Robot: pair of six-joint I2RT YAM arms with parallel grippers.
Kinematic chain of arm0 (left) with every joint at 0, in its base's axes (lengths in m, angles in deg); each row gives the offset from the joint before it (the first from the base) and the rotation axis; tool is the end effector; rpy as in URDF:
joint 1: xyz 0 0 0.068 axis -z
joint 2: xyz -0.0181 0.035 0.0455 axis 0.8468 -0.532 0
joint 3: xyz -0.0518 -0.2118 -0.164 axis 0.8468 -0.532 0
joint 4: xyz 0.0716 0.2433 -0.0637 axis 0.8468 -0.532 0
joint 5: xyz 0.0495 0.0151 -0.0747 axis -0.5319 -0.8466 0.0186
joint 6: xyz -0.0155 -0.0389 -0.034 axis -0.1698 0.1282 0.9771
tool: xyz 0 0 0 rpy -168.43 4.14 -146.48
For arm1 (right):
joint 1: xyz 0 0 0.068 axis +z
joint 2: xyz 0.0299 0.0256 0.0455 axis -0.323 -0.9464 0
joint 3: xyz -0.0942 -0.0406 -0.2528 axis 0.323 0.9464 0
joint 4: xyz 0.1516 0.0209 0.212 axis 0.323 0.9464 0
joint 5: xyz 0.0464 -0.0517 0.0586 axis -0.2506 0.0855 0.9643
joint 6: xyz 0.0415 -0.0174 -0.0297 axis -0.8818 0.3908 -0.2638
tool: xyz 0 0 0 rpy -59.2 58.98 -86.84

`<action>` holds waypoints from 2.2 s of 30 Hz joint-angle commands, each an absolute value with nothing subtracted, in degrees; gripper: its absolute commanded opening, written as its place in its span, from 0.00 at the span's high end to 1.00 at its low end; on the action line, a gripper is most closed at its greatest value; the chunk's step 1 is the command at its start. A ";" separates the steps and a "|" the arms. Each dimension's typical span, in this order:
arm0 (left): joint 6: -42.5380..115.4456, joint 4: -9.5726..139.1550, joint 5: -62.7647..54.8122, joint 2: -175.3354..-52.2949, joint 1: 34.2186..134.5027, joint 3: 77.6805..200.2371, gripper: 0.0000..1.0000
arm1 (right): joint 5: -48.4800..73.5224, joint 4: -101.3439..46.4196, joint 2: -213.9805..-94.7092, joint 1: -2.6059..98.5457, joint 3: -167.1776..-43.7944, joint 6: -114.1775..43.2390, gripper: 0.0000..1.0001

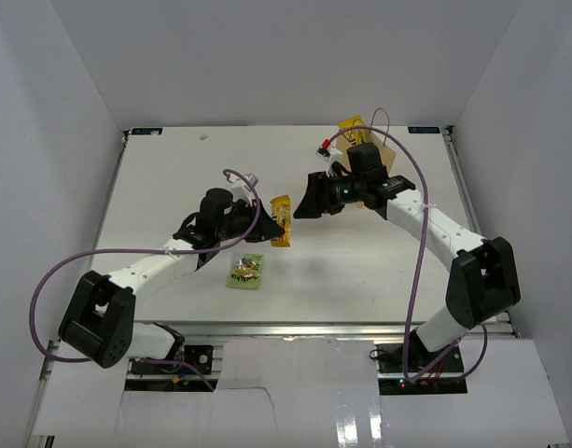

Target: Place the snacks into the paper bag

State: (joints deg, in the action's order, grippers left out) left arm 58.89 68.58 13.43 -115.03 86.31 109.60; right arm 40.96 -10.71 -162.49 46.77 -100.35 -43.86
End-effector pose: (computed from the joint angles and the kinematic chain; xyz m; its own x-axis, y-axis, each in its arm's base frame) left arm 0.2473 -0.1515 0.2342 -0.7697 -0.1564 -0.6190 0.4045 0.6306 -0.6624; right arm 0.3002 0.1826 0.2951 -0.7116 -0.1372 -0.6890 -0.6346 0.5463 0.5466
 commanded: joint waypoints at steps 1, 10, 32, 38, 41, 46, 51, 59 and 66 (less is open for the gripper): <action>61.26 71.21 11.50 -113.03 88.97 110.65 0.71 | 38.72 -15.05 -163.17 47.76 -104.29 -49.92 0.27; 61.70 71.48 10.70 -114.70 93.89 112.93 0.71 | 37.67 -16.19 -165.02 47.76 -103.86 -52.21 0.28; 61.62 72.09 10.52 -115.58 95.04 113.11 0.64 | 42.57 -18.12 -162.74 47.93 -98.41 -52.82 0.70; 61.79 73.06 10.96 -114.44 95.04 112.49 0.54 | 48.28 -19.36 -162.56 47.67 -98.76 -49.84 0.92; 61.79 73.58 11.49 -113.56 95.04 112.06 0.48 | 51.71 -19.44 -162.12 47.06 -99.46 -46.86 0.92; 59.07 73.67 12.99 -110.57 95.04 111.35 0.43 | 58.58 -19.01 -161.07 45.39 -103.14 -39.30 0.92; 57.22 73.15 12.20 -103.90 95.04 110.12 0.36 | 58.93 -15.84 -159.05 43.46 -108.06 -31.13 0.92; 53.53 60.87 2.89 -95.02 95.04 111.53 0.27 | 57.53 -14.70 -157.02 36.61 -119.75 -26.46 0.92; 54.05 49.07 -9.77 -91.94 94.78 110.03 0.22 | 53.84 -14.70 -160.09 24.14 -135.22 -24.26 0.92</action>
